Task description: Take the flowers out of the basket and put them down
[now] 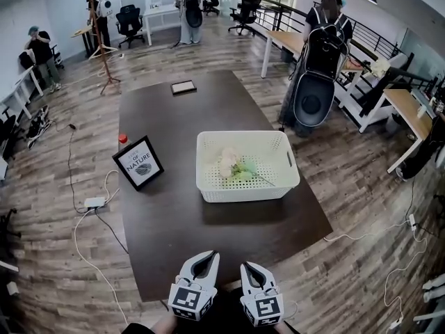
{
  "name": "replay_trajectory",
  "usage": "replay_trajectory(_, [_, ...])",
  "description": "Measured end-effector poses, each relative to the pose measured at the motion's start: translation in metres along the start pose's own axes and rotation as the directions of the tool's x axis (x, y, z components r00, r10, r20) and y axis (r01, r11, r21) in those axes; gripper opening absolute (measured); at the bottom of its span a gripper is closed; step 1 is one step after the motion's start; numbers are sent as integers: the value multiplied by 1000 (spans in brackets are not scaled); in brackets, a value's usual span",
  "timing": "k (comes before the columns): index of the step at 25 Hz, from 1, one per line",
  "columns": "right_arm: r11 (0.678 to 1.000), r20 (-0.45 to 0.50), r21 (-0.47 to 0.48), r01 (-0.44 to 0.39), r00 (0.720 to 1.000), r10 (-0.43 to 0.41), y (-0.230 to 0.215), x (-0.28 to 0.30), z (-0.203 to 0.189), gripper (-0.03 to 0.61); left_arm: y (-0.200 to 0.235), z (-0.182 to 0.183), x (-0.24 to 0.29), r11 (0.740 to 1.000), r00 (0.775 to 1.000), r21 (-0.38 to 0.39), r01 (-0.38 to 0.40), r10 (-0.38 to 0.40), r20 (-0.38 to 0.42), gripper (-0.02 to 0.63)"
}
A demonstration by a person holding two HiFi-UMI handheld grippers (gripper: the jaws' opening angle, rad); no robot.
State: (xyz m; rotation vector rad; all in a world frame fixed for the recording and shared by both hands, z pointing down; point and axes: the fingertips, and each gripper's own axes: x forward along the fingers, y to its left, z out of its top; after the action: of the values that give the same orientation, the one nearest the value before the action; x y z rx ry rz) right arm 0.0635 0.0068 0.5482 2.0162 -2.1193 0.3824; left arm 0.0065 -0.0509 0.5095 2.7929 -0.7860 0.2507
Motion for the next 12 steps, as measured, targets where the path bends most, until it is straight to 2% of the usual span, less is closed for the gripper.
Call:
replay_trajectory(8, [1000, -16, 12, 1, 1000, -1, -6, 9, 1, 8, 10, 1, 2, 1000, 1000, -8, -21, 21, -2, 9])
replay_trajectory(12, [999, -16, 22, -31, 999, 31, -11, 16, 3, 8, 12, 4, 7, 999, 999, -14, -38, 38, -1, 9])
